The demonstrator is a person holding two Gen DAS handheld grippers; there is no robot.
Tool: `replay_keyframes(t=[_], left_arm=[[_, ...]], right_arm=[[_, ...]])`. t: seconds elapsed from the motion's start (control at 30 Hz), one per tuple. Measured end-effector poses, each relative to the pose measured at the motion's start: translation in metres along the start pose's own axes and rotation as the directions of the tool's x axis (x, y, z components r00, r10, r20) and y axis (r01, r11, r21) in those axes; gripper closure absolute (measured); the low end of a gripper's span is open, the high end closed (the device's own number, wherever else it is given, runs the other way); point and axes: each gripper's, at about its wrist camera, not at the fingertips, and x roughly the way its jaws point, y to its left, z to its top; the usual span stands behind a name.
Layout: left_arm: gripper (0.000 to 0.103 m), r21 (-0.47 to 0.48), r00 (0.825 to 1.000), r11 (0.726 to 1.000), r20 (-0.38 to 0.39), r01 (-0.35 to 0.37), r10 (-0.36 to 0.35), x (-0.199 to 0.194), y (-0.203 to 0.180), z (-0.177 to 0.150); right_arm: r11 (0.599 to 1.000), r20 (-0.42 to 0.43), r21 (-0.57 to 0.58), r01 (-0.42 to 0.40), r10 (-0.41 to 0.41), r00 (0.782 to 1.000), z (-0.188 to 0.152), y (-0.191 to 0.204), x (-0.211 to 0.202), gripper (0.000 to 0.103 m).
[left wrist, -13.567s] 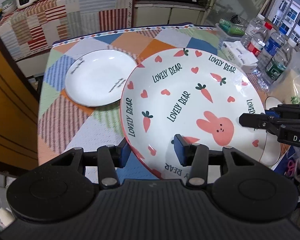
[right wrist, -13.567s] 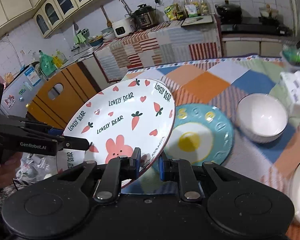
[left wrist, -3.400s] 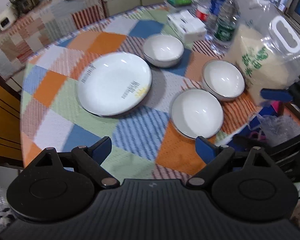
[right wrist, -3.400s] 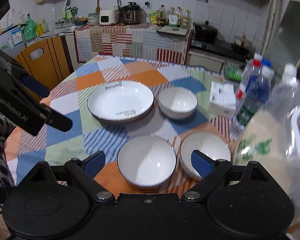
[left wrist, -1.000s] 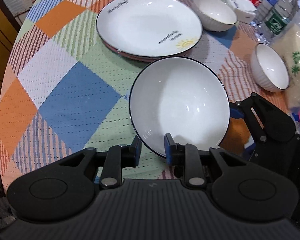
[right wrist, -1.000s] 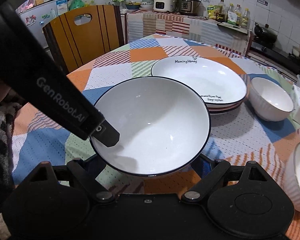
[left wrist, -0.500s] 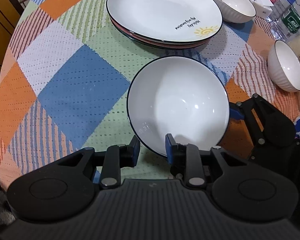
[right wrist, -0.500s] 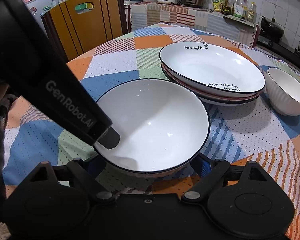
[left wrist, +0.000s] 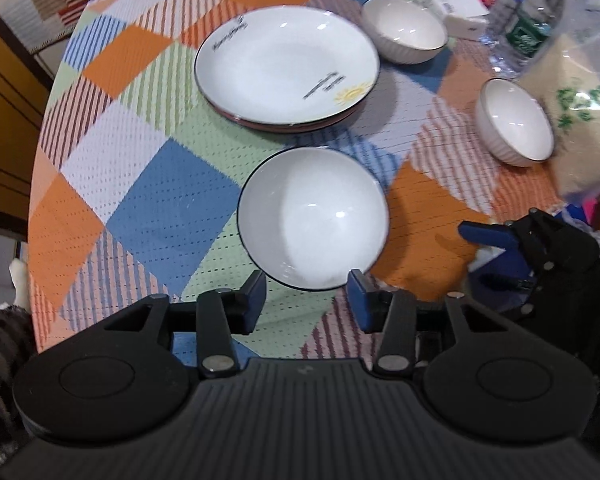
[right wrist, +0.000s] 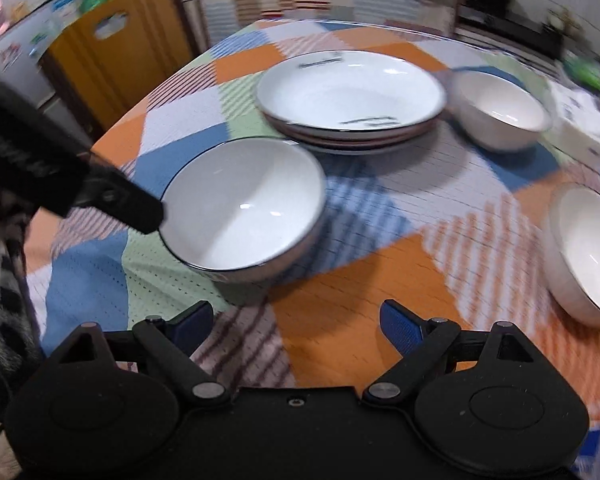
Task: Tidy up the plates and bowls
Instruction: 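Reach both grippers to the white bowl beside the rice bag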
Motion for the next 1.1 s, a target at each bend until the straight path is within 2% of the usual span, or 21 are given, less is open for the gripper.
replay_keyframes(t=[0.07, 0.3, 0.5, 0.63, 0.87, 1.0, 1.1], left_arm=[[0.051, 0.022, 1.000, 1.000, 0.014, 0.000, 0.000, -0.010, -0.008, 0.000], [0.044, 0.086, 0.998, 0.996, 0.067, -0.013, 0.007, -0.039, -0.035, 0.000], [0.040, 0.136, 0.994, 0.991, 0.110, -0.015, 0.000, -0.057, -0.059, 0.010], [0.036, 0.168, 0.991, 0.986, 0.134, 0.006, -0.029, -0.060, -0.078, 0.026], [0.029, 0.168, 0.987, 0.983, 0.133, 0.072, -0.095, -0.033, -0.105, 0.057], [0.027, 0.143, 0.987, 0.987, 0.137, 0.068, -0.088, -0.001, -0.114, 0.073], [0.027, 0.118, 0.987, 0.991, 0.141, 0.066, -0.083, 0.025, -0.117, 0.083]], right_arm=[[0.999, 0.020, 0.028, 0.020, -0.021, 1.000, -0.003, -0.007, -0.018, 0.010], [0.990, 0.088, 0.090, 0.108, -0.116, 0.989, -0.001, -0.030, -0.070, 0.010], [0.977, 0.159, 0.131, 0.168, -0.188, 0.969, -0.005, -0.045, -0.111, 0.010], [0.968, 0.193, 0.154, 0.200, -0.228, 0.954, -0.006, -0.055, -0.126, 0.010], [0.938, 0.207, 0.248, 0.240, -0.294, 0.933, -0.018, -0.082, -0.110, 0.010], [0.917, 0.219, 0.296, 0.267, -0.337, 0.916, -0.024, -0.098, -0.089, 0.010], [0.904, 0.209, 0.340, 0.259, -0.341, 0.916, -0.026, -0.111, -0.073, 0.010]])
